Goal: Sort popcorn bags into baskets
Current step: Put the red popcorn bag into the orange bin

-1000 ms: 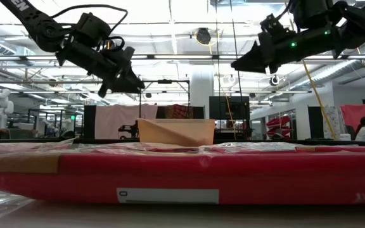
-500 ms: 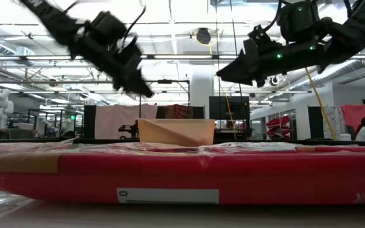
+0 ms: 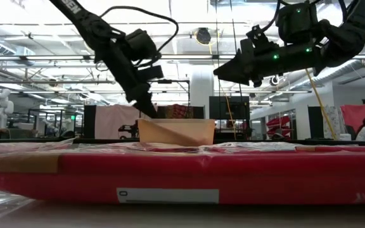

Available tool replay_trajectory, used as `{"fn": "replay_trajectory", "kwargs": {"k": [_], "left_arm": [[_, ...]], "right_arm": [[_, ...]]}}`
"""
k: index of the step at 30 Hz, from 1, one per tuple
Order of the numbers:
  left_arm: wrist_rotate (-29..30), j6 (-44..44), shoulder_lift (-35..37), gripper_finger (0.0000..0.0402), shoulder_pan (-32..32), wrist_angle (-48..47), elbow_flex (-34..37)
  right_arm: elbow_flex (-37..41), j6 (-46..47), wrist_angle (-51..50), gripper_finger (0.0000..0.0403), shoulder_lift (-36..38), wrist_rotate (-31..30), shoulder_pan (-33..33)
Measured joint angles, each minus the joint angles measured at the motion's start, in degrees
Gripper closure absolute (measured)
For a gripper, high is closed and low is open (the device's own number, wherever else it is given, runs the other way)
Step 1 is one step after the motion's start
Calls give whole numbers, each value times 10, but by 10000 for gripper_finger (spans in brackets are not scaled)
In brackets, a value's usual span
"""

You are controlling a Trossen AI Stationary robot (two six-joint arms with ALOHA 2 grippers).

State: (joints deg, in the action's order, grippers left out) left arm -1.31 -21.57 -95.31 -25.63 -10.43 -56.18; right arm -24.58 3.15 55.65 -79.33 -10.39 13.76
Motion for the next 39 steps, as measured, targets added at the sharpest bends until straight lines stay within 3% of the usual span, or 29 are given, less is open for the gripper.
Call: {"fn": "replay_trajectory", "kwargs": {"k": [11,20,27,32,35,39], "left_arm": [[1,10,-26,282,-9,28,0],[-26,73,117,282,14,-45,16],[-87,125,233,282,119,-18,121],[-88,192,242,281,233,77,202],[-41,260,232,273,296,109,224],[21,377,218,233,344,105,243]], "right_arm": [[0,-9,-2,218,0,0,0],[0,10,-50,218,3,27,-18],[0,58,-101,218,3,75,-60],[0,87,-105,218,3,74,-104],[0,106,-109,218,3,73,-128],[0,120,-111,218,3,37,-156]]}}
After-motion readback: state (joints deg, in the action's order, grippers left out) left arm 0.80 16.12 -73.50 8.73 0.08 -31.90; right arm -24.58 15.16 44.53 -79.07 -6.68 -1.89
